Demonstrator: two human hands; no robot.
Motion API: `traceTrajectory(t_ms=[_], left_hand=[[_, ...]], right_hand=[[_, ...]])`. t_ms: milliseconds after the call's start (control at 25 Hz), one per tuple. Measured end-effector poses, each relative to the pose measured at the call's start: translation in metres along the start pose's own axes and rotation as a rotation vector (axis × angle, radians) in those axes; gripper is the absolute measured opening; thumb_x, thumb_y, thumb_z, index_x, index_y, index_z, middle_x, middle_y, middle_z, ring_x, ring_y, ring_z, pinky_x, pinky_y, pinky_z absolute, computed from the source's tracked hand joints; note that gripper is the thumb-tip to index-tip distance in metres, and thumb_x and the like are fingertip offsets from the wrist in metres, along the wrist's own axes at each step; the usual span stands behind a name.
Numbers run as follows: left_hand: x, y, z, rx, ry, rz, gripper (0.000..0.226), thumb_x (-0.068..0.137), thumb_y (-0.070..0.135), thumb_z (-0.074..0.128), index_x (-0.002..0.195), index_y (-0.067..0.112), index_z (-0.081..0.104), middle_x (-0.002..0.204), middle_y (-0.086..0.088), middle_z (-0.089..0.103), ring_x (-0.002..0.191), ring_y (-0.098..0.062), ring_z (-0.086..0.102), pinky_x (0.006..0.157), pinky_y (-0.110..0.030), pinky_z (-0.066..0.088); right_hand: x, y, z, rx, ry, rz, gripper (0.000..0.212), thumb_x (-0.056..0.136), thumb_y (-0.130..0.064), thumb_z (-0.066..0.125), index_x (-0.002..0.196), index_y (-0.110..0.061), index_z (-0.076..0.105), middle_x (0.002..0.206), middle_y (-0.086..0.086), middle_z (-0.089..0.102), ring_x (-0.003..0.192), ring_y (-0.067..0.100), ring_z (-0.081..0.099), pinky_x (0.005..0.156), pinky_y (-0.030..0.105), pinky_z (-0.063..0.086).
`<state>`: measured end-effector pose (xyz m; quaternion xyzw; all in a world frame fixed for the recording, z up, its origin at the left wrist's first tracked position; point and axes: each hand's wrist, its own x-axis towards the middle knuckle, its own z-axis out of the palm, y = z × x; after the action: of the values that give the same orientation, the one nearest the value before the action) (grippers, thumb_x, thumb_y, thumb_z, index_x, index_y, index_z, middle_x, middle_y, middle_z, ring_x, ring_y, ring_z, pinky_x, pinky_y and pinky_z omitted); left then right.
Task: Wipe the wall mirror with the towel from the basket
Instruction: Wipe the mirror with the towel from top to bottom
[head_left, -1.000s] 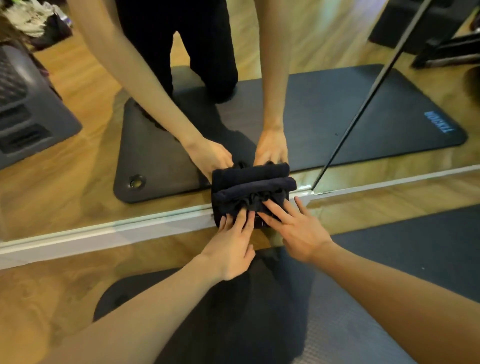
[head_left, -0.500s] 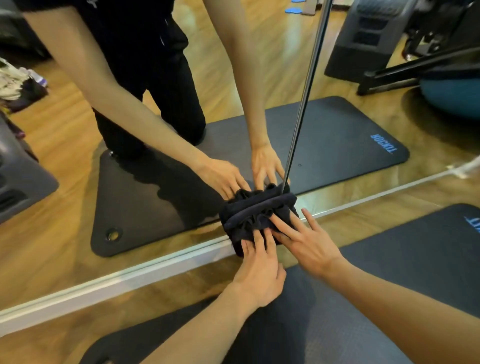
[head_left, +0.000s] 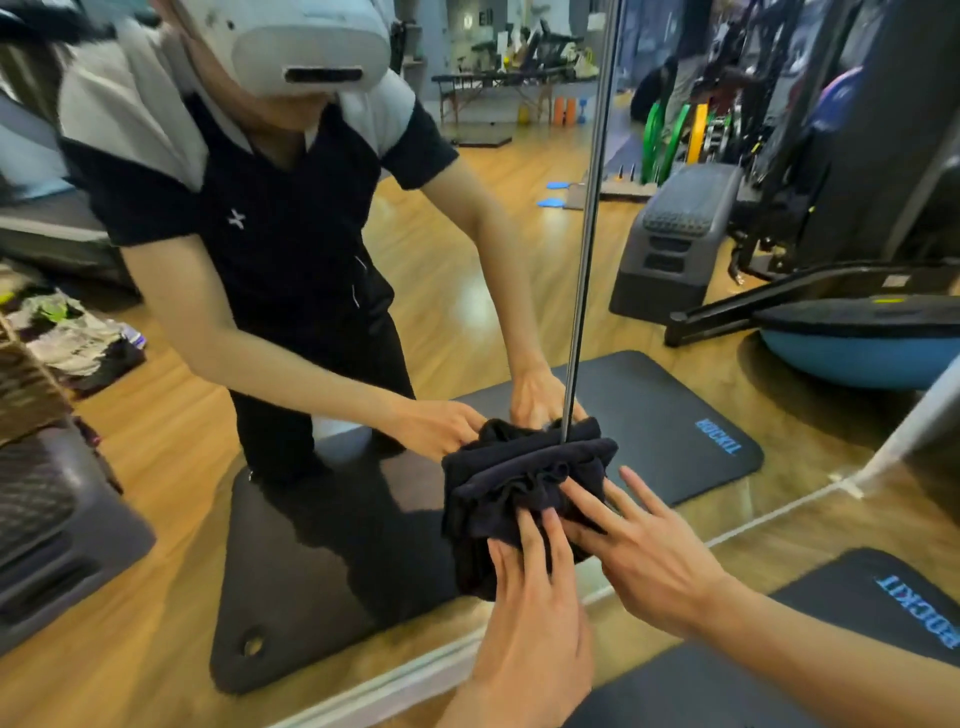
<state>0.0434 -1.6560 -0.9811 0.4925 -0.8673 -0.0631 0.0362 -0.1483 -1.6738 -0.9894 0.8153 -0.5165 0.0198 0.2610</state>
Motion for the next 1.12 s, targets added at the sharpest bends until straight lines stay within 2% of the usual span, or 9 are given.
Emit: traceTrajectory(t_ms=[80, 320, 440, 520, 680, 800, 920, 1040, 1120], left_hand=[[0.005, 0.006, -0.058, 0.004, 0.012, -0.002, 0.087, 0.072, 0.04, 0.047, 0.146, -0.005, 0.041, 0.146, -0.034, 0.047, 0.119, -0.055, 0.06, 0.095, -0.053, 0.056], [0.019, 0.038, -0.247, -0.023, 0.416, 0.025, 0.088, 0.082, 0.04, 0.04, 0.153, -0.011, 0.026, 0.154, -0.039, 0.029, 0.128, -0.062, 0.049, 0.105, -0.058, 0.045], [0.025, 0.044, -0.353, -0.011, 0.566, 0.106, 0.086, 0.097, 0.035, 0.038, 0.158, -0.007, -0.005, 0.161, -0.034, -0.017, 0.144, -0.066, 0.015, 0.122, -0.06, 0.015], [0.03, 0.037, -0.422, 0.007, 0.629, 0.149, 0.086, 0.102, 0.03, 0.042, 0.158, -0.002, -0.014, 0.159, -0.021, -0.038, 0.149, -0.06, -0.006, 0.126, -0.057, -0.001], [0.03, 0.02, -0.541, 0.132, 0.797, 0.197, 0.085, 0.101, 0.028, 0.046, 0.161, 0.001, -0.007, 0.161, -0.021, -0.036, 0.152, -0.053, -0.01, 0.127, -0.057, 0.0], [0.023, -0.004, -0.618, 0.273, 0.892, 0.151, 0.087, 0.102, 0.031, 0.048, 0.162, 0.006, -0.009, 0.162, -0.023, -0.034, 0.151, -0.056, -0.012, 0.126, -0.059, -0.002], [0.009, -0.031, -0.686, 0.437, 0.981, 0.094, 0.083, 0.104, 0.038, 0.043, 0.161, 0.006, -0.008, 0.163, -0.027, -0.027, 0.151, -0.056, -0.006, 0.126, -0.062, 0.001], [-0.013, -0.049, -0.741, 0.47, 0.987, 0.055, 0.083, 0.105, 0.037, 0.042, 0.161, 0.007, -0.011, 0.164, -0.024, -0.028, 0.152, -0.055, -0.008, 0.127, -0.058, 0.0], [-0.028, -0.062, -0.774, 0.457, 0.99, 0.049, 0.083, 0.105, 0.037, 0.041, 0.161, 0.006, -0.013, 0.164, -0.023, -0.029, 0.152, -0.053, -0.011, 0.127, -0.056, -0.001]], right_hand=[[0.023, 0.035, -0.058, -0.038, 0.056, -0.022, 0.096, 0.072, -0.034, 0.074, 0.16, -0.034, 0.035, 0.172, 0.004, 0.009, 0.147, 0.032, 0.041, 0.118, 0.056, 0.021], [0.099, 0.119, -0.234, -0.078, 0.248, 0.037, 0.079, 0.089, -0.04, 0.042, 0.162, -0.04, 0.013, 0.173, 0.006, 0.005, 0.153, 0.03, 0.03, 0.122, 0.06, 0.019], [0.137, 0.154, -0.327, -0.053, 0.313, 0.094, 0.069, 0.096, -0.04, 0.036, 0.162, -0.042, 0.015, 0.174, 0.008, 0.002, 0.153, 0.034, 0.032, 0.124, 0.062, 0.022], [0.165, 0.175, -0.389, -0.008, 0.366, 0.137, 0.064, 0.099, -0.037, 0.031, 0.162, -0.041, 0.021, 0.174, 0.008, -0.001, 0.151, 0.037, 0.036, 0.123, 0.064, 0.024], [0.218, 0.202, -0.491, 0.066, 0.461, 0.141, 0.063, 0.098, -0.032, 0.026, 0.16, -0.037, 0.03, 0.173, 0.012, 0.006, 0.153, 0.039, 0.032, 0.124, 0.063, 0.022], [0.261, 0.2, -0.552, 0.159, 0.599, 0.146, 0.06, 0.102, -0.019, 0.037, 0.161, -0.031, 0.033, 0.172, 0.019, 0.005, 0.157, 0.044, 0.012, 0.126, 0.063, 0.017], [0.308, 0.186, -0.609, 0.287, 0.732, 0.129, 0.06, 0.103, -0.006, 0.046, 0.159, -0.026, 0.038, 0.172, 0.021, 0.004, 0.156, 0.049, 0.007, 0.125, 0.066, 0.013], [0.35, 0.165, -0.648, 0.4, 0.881, 0.151, 0.056, 0.103, -0.01, 0.045, 0.157, -0.024, 0.042, 0.171, 0.02, 0.01, 0.157, 0.046, 0.009, 0.126, 0.065, 0.009], [0.379, 0.15, -0.673, 0.44, 0.971, 0.159, 0.05, 0.103, -0.022, 0.046, 0.153, -0.02, 0.047, 0.168, 0.019, 0.02, 0.154, 0.048, 0.017, 0.123, 0.068, 0.013]])
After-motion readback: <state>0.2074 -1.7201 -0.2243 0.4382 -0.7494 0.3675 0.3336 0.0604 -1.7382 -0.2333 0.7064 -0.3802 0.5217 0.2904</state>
